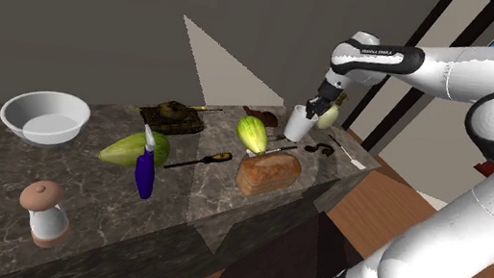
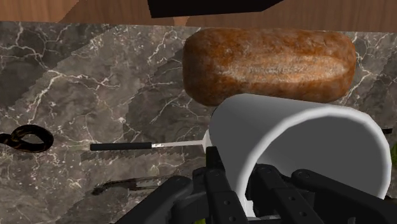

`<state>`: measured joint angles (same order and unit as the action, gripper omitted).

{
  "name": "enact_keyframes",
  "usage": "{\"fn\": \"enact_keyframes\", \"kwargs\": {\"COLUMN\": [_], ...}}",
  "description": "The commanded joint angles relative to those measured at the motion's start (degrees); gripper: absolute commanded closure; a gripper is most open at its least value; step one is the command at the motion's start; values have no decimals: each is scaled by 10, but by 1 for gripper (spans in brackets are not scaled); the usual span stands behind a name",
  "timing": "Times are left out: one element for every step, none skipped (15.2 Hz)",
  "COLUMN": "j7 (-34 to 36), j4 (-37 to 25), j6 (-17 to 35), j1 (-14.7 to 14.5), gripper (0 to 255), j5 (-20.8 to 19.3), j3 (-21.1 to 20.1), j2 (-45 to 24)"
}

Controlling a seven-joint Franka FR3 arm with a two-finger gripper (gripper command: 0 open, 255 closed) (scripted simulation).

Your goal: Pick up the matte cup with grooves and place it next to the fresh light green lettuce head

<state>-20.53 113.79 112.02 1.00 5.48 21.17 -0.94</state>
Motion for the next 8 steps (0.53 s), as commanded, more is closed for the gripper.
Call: {"fn": "enact_keyframes", "kwargs": {"j7": [32, 47, 62, 76, 91, 105, 119, 133], "j4": [22, 31, 38, 46, 52, 58, 63, 67], "j6": [6, 9, 12, 14, 16, 19, 21, 23], "j1": [-15, -22, -29, -35, -42, -49, -55, -62], "gripper": [255, 255, 255, 255, 255, 255, 255, 255], "j5": [-6, -8, -9, -10, -11, -12, -12, -12], "j3": [-14, -21, -29, -36, -44, -51, -59, -67], "j2": [21, 28, 34, 40, 46, 51, 55, 59]}}
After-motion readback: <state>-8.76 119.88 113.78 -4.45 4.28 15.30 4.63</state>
